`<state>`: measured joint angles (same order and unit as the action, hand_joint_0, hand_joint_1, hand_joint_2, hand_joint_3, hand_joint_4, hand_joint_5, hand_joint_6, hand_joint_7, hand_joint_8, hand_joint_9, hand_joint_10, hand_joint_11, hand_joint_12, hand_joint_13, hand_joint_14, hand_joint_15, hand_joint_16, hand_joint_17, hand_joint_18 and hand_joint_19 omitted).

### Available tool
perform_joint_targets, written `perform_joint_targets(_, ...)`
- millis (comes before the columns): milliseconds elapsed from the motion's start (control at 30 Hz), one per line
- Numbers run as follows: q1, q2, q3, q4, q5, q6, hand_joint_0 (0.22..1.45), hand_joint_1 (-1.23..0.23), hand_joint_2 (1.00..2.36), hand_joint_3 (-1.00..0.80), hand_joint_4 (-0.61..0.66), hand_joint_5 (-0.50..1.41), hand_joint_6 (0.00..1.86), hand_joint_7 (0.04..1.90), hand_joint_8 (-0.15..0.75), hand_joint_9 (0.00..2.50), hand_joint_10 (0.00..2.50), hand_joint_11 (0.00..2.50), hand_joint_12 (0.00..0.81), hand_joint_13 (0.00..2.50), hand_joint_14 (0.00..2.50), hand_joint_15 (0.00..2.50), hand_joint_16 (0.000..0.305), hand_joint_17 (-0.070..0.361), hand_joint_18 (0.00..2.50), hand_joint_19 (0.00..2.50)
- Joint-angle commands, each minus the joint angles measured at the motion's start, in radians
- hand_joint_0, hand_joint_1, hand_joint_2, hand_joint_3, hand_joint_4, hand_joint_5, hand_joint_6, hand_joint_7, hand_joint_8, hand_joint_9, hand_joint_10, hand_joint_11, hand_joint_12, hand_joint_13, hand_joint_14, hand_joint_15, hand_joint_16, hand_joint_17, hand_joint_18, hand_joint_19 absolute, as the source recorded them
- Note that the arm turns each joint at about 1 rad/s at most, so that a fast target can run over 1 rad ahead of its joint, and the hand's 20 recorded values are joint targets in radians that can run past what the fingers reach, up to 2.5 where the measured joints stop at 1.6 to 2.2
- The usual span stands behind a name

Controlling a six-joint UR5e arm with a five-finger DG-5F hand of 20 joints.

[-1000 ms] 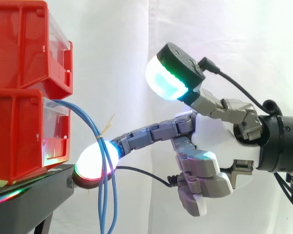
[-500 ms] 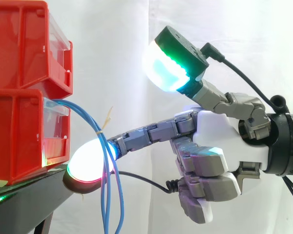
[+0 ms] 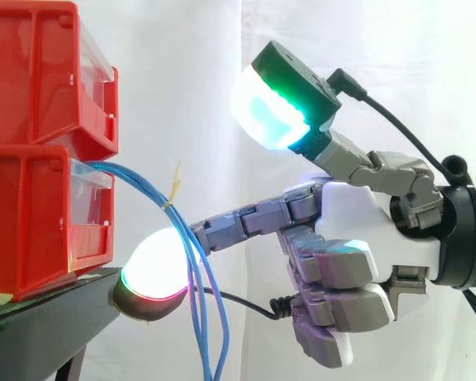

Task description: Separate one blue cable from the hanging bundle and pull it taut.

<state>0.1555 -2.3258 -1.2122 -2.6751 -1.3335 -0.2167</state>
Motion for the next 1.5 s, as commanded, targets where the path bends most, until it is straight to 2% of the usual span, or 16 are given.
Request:
perform_joint_targets(0,0.001,0.0,0.0,-0.006,-0.003,0.01,0.39,-0.49,1.0,-0.5,0.29,0.01,0.5,0.92,0.283,1.75,0.02,0.62,0.383,1.62,0.02,0.72,0.084,0.189,1.58,0.42)
perform_joint_targets(233,-0.001,0.0,0.0,-0.008,-0.001,0.028,0.42,-0.38,1.0,-0.5,0.25,0.06,0.5,0.9,0.231,1.87,0.02,0.56,0.355,1.65,0.02,0.73,0.081,0.183,1.6,0.41)
perform_joint_targets(433,-0.004,-0.001,-0.001,-0.008,-0.003,0.036,0.46,-0.33,1.0,-0.5,0.24,0.08,0.5,0.94,0.229,1.93,0.02,0.53,0.335,1.68,0.02,0.73,0.076,0.171,1.59,0.43)
perform_joint_targets(633,-0.005,0.0,-0.001,-0.009,-0.003,0.117,0.53,-0.38,1.0,-0.5,0.19,0.1,0.51,1.02,0.213,2.01,0.02,0.54,0.306,1.69,0.02,0.76,0.068,0.154,1.52,0.47)
perform_joint_targets(800,-0.005,0.0,-0.001,-0.009,-0.003,0.125,0.6,-0.44,1.0,-0.5,0.17,0.11,0.51,1.07,0.189,2.06,0.02,0.59,0.301,1.68,0.03,0.78,0.065,0.146,1.47,0.48)
perform_joint_targets(900,-0.005,-0.001,-0.001,-0.019,-0.001,0.129,0.67,-0.54,1.0,-0.5,0.16,0.12,0.51,1.1,0.178,2.08,0.02,0.6,0.301,1.68,0.03,0.78,0.064,0.144,1.47,0.48)
perform_joint_targets(1100,-0.005,0.0,0.0,-0.022,0.002,0.14,0.72,-0.64,1.0,-0.47,0.16,0.12,0.51,1.11,0.167,2.09,0.02,0.62,0.308,1.68,0.02,0.77,0.064,0.144,1.46,0.47)
perform_joint_targets(1333,-0.008,0.0,0.0,-0.022,0.002,0.149,0.72,-0.65,1.0,-0.46,0.14,0.13,0.51,1.12,0.172,2.09,0.02,0.62,0.307,1.68,0.03,0.77,0.065,0.146,1.45,0.46)
perform_joint_targets(1400,-0.008,0.0,-0.001,-0.022,0.0,0.151,0.63,-0.62,1.0,-0.5,0.15,0.12,0.5,1.16,0.175,2.07,0.02,0.58,0.301,1.68,0.03,0.79,0.071,0.159,1.45,0.47)
perform_joint_targets(1467,-0.008,0.0,-0.001,-0.022,-0.001,0.155,0.57,-0.58,1.0,-0.46,0.18,0.12,0.5,1.16,0.181,2.06,0.02,0.56,0.312,1.68,0.02,0.77,0.075,0.169,1.45,0.47)
